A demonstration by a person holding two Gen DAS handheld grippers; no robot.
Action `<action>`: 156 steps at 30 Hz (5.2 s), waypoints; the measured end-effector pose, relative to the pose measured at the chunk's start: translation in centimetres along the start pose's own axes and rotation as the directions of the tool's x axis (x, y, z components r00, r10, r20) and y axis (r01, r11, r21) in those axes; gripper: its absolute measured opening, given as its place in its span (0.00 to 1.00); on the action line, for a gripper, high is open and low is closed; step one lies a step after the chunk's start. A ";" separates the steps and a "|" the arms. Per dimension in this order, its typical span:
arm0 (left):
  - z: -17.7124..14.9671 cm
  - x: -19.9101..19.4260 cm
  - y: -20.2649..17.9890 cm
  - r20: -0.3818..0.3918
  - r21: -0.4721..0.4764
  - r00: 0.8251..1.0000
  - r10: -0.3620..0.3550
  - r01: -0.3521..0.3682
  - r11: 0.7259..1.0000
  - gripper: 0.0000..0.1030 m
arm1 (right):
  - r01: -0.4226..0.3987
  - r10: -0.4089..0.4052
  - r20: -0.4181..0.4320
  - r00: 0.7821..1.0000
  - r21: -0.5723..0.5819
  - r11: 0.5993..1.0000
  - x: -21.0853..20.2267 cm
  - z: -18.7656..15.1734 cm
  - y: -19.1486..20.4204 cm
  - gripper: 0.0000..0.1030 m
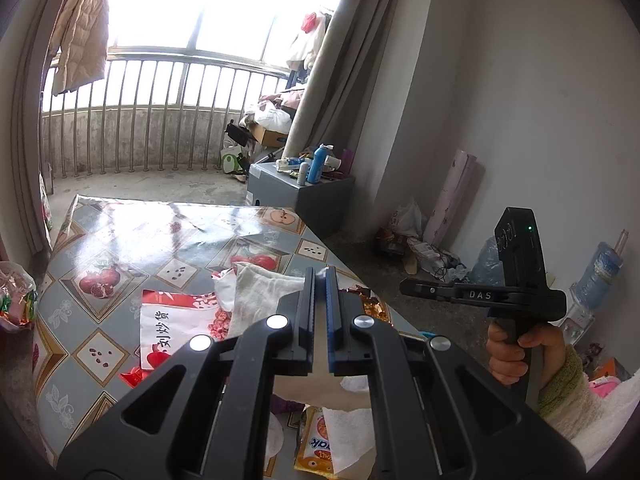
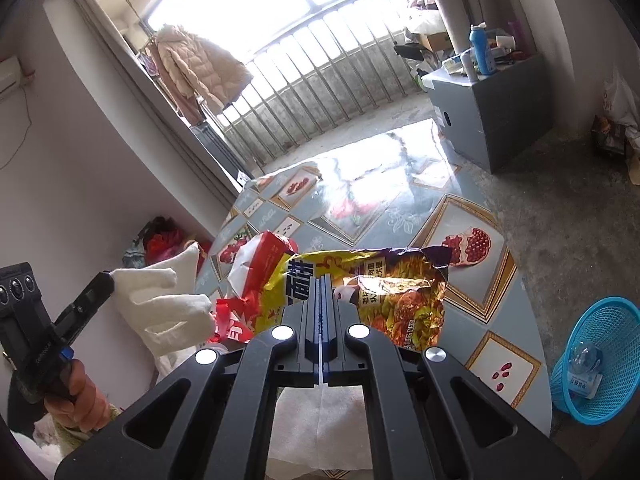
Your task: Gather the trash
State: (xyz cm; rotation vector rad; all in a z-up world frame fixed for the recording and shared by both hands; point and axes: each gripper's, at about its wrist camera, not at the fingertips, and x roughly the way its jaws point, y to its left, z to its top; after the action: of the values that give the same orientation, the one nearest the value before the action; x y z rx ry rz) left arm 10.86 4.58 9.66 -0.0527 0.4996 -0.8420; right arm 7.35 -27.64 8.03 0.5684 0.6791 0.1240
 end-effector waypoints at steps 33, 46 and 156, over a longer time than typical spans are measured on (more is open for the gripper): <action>-1.8 -1.1 -1.5 -0.035 -0.001 0.999 -0.011 0.011 1.000 0.03 | -0.043 0.075 -0.239 0.968 0.136 0.990 2.4 -12.1 -4.1 0.04; -2.1 -2.0 -0.5 -0.020 -0.046 1.000 -0.016 0.015 0.999 0.03 | 0.045 -0.026 -0.226 0.974 0.079 0.996 0.9 -11.1 -3.2 0.29; -0.7 24.1 -29.3 -0.481 0.062 0.859 -0.175 0.233 0.971 0.71 | 0.352 -0.482 0.178 0.858 0.480 0.804 -17.5 -6.7 -22.1 0.59</action>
State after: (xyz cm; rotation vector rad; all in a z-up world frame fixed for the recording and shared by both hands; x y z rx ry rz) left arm 3.46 -32.49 6.29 0.2202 0.9160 -1.0996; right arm -12.05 -48.30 1.75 0.8286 0.5269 -0.5418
